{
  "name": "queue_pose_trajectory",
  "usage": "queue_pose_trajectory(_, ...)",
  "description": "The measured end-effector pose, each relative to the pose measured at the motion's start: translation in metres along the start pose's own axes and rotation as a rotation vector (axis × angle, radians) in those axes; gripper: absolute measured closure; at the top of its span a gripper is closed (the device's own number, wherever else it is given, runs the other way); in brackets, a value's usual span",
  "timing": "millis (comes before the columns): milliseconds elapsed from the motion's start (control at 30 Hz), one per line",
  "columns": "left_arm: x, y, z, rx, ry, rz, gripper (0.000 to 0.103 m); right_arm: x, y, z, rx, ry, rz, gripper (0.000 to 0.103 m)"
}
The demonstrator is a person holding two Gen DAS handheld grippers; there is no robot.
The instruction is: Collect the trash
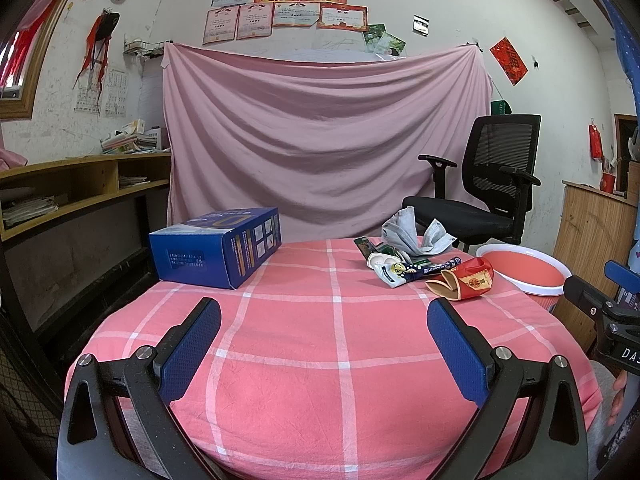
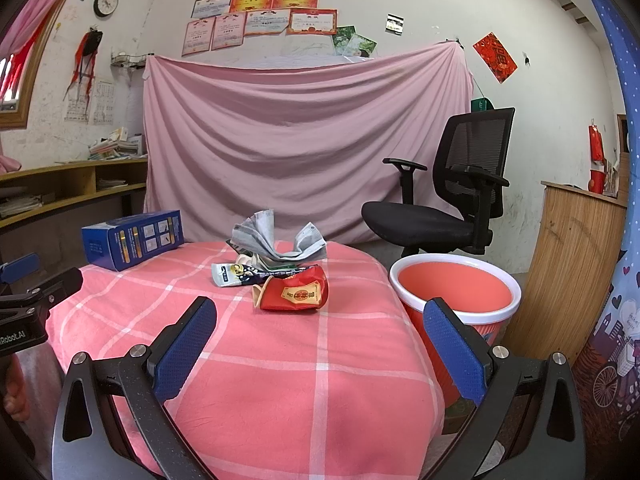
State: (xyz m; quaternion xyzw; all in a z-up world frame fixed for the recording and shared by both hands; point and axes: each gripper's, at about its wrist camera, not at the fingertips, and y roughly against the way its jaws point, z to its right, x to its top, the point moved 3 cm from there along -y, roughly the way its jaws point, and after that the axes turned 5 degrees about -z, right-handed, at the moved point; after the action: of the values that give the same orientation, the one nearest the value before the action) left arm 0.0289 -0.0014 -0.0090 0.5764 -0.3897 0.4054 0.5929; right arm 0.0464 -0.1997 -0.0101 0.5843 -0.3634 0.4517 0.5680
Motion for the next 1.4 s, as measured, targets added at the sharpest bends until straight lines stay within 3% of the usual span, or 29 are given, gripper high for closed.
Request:
queue_pose_trajectory(433, 0.002, 0.000, -0.003, 0.004, 0.003, 0.002, 0.002, 0.001, 0.000, -0.001, 0.003, -0.002, 0.002, 0.000)
queue_pose_trajectory(700, 0.005, -0.014, -0.006, 0.018, 0.034, 0.018, 0.002, 0.008, 0.002, 0.000, -0.002, -0.016, 0.063, 0.000)
queue_pose_trajectory(1067, 0.048, -0.052, -0.005, 0.038, 0.034, 0.094, 0.002, 0.058, -0.035, 0.006, -0.005, -0.021, 0.184, 0.000)
queue_pose_trajectory(1167, 0.056, -0.067, -0.007, 0.042, 0.031, 0.084, 0.002, 0.066, -0.054, 0.007, 0.016, -0.007, 0.162, 0.000)
queue_pose_trajectory(1400, 0.064, -0.108, -0.010, 0.015, 0.024, -0.002, 0.002, 0.071, -0.108, 0.006, 0.045, 0.041, -0.005, 0.000)
